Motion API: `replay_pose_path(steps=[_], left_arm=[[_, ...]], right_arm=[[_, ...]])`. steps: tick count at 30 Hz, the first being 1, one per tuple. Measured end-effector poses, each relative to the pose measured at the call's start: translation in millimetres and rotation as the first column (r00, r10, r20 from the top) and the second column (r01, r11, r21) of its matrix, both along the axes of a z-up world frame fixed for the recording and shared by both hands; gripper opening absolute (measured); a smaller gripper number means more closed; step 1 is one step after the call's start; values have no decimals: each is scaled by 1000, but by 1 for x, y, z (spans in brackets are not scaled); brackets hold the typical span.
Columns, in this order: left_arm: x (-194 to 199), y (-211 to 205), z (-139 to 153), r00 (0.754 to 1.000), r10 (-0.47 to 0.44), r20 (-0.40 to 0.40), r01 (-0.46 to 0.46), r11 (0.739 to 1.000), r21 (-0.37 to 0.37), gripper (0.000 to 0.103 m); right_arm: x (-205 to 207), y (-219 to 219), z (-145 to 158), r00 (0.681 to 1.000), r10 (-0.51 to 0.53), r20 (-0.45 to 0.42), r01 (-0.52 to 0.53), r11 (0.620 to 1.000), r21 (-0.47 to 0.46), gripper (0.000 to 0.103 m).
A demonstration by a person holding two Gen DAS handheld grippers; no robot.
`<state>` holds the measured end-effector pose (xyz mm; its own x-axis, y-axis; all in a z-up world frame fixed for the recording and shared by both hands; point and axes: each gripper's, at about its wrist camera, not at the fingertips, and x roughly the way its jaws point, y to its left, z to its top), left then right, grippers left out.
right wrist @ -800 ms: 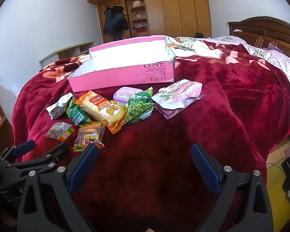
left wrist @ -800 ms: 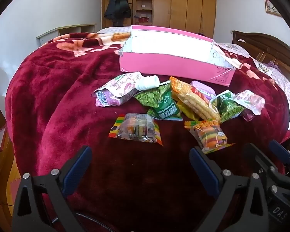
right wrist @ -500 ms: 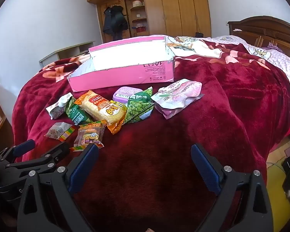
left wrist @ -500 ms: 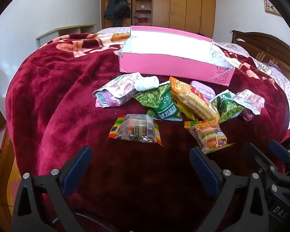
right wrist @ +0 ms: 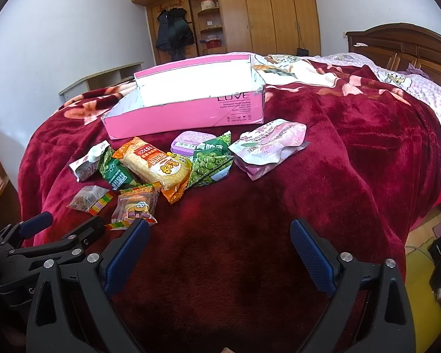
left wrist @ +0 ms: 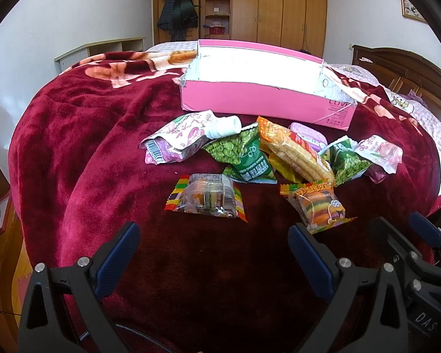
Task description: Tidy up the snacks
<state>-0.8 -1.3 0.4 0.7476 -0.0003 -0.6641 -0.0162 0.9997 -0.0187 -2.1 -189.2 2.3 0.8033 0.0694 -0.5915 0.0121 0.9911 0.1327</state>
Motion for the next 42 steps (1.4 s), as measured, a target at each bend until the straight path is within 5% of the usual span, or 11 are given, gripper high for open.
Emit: replay_pose_path(steps=[42], left_arm=[[2, 4, 7, 1000, 5, 5, -5, 1000, 9, 103]], right_arm=[[0, -1, -1, 1000, 0, -3, 0, 1000, 1, 98]])
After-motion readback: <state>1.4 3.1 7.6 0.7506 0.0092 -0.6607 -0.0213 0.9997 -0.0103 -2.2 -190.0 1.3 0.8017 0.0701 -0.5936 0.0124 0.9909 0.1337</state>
